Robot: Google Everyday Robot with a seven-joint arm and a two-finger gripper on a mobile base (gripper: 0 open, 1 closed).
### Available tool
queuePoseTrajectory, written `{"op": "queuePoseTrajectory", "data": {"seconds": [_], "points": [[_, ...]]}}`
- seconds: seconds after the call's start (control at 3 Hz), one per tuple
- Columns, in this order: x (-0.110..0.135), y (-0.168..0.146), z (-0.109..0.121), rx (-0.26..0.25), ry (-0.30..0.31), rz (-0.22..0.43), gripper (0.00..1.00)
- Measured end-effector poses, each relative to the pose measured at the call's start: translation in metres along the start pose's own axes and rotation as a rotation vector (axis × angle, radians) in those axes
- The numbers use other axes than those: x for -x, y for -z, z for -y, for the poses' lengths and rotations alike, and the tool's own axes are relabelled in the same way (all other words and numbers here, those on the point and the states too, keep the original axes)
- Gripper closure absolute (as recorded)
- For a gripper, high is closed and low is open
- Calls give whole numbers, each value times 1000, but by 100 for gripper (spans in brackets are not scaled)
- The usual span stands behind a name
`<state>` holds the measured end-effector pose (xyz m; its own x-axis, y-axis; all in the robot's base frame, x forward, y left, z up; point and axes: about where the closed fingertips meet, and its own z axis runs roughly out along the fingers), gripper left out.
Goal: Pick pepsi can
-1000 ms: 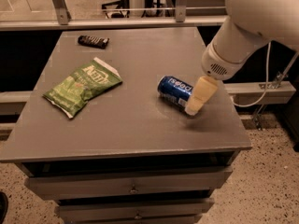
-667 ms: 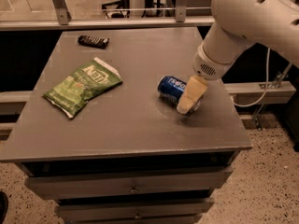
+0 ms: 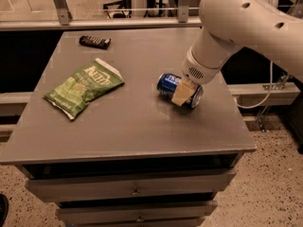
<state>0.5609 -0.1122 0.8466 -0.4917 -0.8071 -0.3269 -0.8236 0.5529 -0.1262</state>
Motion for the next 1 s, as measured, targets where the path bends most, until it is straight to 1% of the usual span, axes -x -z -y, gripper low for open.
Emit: {"op": "queuePoseTrajectory", "data": {"seconds": [0.33, 0.67, 1.0], "points": [[16, 21, -5, 41, 17, 95, 78], [28, 53, 0, 89, 33, 224, 99], [41, 66, -6, 112, 42, 280, 100]]}}
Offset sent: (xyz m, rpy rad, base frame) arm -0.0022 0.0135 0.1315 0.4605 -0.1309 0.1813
